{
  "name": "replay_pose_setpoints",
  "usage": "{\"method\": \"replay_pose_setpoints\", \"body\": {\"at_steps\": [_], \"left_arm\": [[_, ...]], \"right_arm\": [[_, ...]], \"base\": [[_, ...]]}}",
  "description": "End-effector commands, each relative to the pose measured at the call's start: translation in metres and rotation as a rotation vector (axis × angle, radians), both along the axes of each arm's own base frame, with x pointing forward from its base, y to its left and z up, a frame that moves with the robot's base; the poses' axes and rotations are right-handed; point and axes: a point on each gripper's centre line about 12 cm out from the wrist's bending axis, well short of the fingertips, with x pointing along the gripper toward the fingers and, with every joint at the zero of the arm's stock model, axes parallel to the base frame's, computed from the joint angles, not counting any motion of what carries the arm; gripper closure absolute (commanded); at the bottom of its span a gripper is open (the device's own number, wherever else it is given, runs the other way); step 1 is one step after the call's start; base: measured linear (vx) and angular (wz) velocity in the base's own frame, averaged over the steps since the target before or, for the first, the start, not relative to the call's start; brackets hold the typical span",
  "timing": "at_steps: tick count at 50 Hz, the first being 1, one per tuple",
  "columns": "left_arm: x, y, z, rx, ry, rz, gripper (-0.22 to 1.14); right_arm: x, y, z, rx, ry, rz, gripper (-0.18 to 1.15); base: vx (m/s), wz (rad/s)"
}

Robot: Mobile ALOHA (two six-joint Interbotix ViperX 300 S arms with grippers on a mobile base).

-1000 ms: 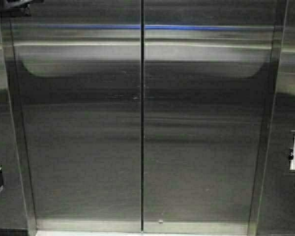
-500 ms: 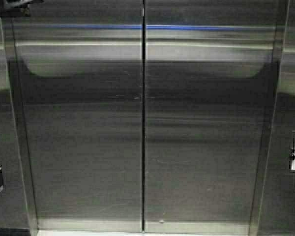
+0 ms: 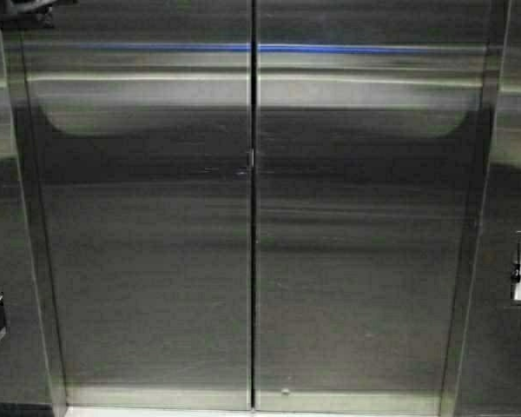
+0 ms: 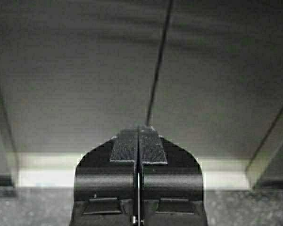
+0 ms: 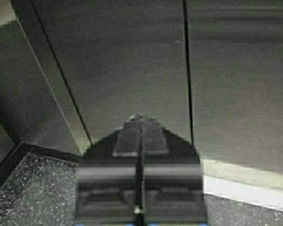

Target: Navigate to elevator, push the call button, then enter the elevator

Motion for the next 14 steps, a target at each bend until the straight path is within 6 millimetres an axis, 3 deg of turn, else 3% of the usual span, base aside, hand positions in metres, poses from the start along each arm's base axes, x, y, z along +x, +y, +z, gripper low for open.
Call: {"method": "replay_pose_setpoints", "body": {"at_steps": [1,14], "left_arm": [[0.0011,-0.0006,0.006,-0.002,-0.023,-0.002,0.89],[0.0007,-0.0004,0.0068,-0.002,-0.026,-0.001,0.89]], "right_arm": [[0.0,0.0009,0.0099,0.015,-0.032,0.003,0.91],[0.0,0.0009,0.0099,0.014,-0.032,0.004,0.91]], "base": [[0.0,0.0],[0.0,0.0]]}}
